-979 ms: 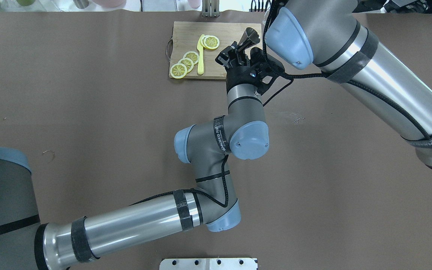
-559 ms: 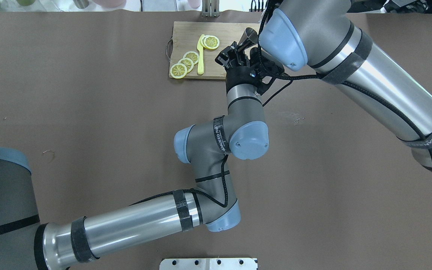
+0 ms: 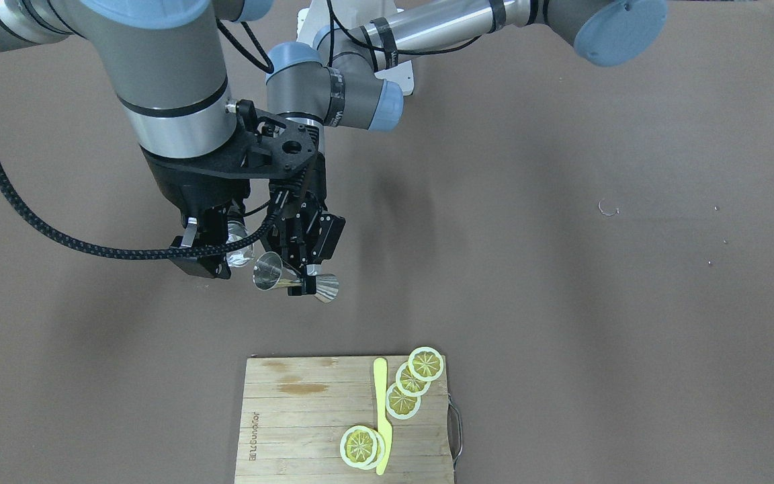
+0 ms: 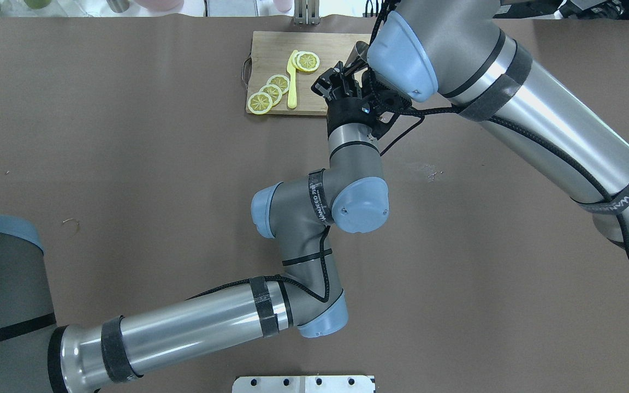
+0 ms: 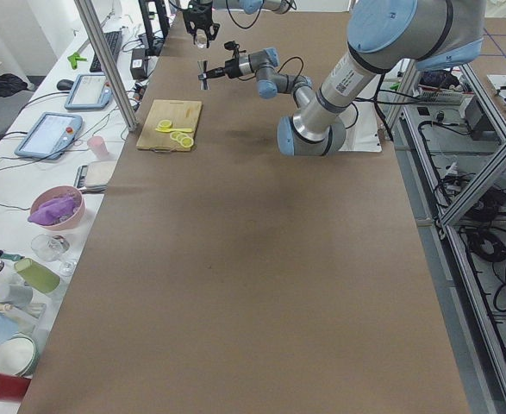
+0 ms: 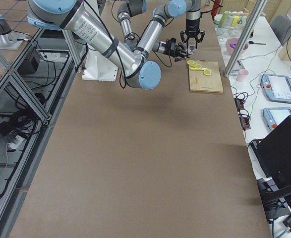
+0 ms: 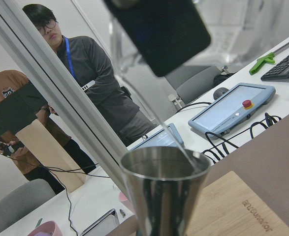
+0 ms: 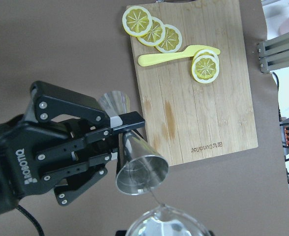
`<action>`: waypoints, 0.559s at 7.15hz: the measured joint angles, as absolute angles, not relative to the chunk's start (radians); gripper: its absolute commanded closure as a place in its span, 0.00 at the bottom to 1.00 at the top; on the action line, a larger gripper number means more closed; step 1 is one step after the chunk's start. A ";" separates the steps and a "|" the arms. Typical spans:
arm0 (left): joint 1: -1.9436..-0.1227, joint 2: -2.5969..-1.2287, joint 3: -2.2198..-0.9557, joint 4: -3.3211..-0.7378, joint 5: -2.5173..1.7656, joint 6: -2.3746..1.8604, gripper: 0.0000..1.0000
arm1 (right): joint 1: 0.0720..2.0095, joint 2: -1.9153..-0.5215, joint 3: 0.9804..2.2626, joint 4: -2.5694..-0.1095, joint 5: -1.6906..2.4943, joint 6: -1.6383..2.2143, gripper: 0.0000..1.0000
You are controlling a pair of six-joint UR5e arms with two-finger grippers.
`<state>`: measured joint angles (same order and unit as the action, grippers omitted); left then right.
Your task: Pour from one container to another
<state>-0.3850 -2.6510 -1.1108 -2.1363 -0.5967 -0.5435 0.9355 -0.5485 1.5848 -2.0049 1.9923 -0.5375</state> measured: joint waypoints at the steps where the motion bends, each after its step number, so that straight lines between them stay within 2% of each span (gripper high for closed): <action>1: -0.385 -2.645 -1.119 -2.137 -0.597 -0.543 1.00 | 0.935 -0.545 1.580 -2.005 1.988 -0.543 1.00; 4: -0.385 -2.640 -1.125 -2.136 -0.597 -0.543 1.00 | 0.933 -0.550 1.587 -1.998 1.985 -0.547 1.00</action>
<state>-0.3850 -2.6401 -1.1255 -2.1358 -0.5967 -0.5431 0.9332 -0.5496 1.5870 -1.9979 1.9851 -0.5472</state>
